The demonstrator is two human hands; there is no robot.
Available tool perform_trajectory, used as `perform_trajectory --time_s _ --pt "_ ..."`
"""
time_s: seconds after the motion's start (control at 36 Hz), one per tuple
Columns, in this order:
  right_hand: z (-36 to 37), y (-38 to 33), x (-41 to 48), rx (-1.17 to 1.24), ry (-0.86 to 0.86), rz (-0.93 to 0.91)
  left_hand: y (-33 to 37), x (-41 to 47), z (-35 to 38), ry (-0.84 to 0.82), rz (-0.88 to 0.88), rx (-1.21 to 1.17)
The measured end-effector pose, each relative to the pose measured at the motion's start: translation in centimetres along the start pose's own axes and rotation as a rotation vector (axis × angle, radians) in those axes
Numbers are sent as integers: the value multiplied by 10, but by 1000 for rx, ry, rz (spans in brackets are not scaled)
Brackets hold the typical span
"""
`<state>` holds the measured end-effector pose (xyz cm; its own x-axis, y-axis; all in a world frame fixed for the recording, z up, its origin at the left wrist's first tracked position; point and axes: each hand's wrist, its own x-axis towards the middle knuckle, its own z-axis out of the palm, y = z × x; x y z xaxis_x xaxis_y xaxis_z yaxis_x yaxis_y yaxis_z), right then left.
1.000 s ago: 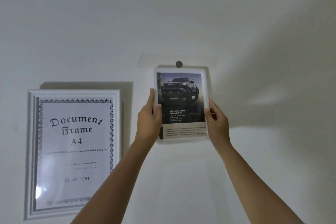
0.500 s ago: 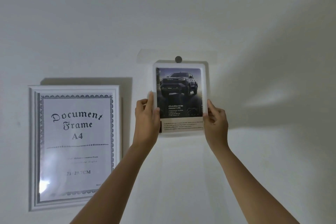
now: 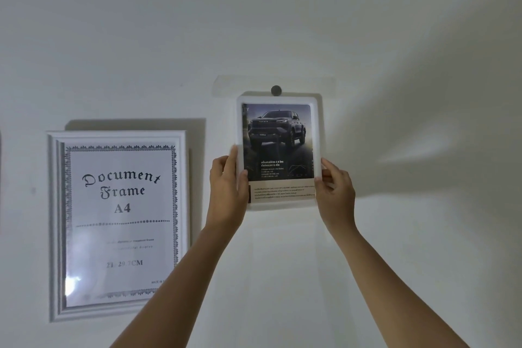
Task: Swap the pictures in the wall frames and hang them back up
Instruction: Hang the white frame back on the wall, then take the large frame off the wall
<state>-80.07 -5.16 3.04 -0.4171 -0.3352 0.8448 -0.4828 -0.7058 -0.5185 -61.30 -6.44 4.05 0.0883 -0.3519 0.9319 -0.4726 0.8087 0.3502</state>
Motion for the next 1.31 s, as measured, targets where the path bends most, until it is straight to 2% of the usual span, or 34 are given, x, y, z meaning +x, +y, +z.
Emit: perform_trajectory --time_s 0.28,0.44,0.56,0.72,0.83,0.94,1.03,1.14,1.31 --pt "-9 -9 -4 -117 -33 7 7 -1 -7 -66 -2 54" --pt "-15 -23 -10 -182 4 -3 14 -2 -22 -106 -12 92" --pt "-5 -41 -25 -198 0 -58 17 -9 -50 -78 3 106" --pt "41 -69 -76 -159 -102 -145 -5 -32 -120 1 2 234" --pt "79 -73 -124 -138 -215 -116 -41 -54 -169 84 -74 371" --pt "115 -68 -167 -105 -271 -82 -87 -78 -214 118 -251 444" --pt "137 -66 -189 -64 -230 -39 -113 -93 -235 55 -316 424" --pt "161 -66 -204 -26 -113 38 -141 -105 -246 -52 -283 316" --pt "178 -65 -211 2 -24 132 -152 -104 -242 16 -281 119"
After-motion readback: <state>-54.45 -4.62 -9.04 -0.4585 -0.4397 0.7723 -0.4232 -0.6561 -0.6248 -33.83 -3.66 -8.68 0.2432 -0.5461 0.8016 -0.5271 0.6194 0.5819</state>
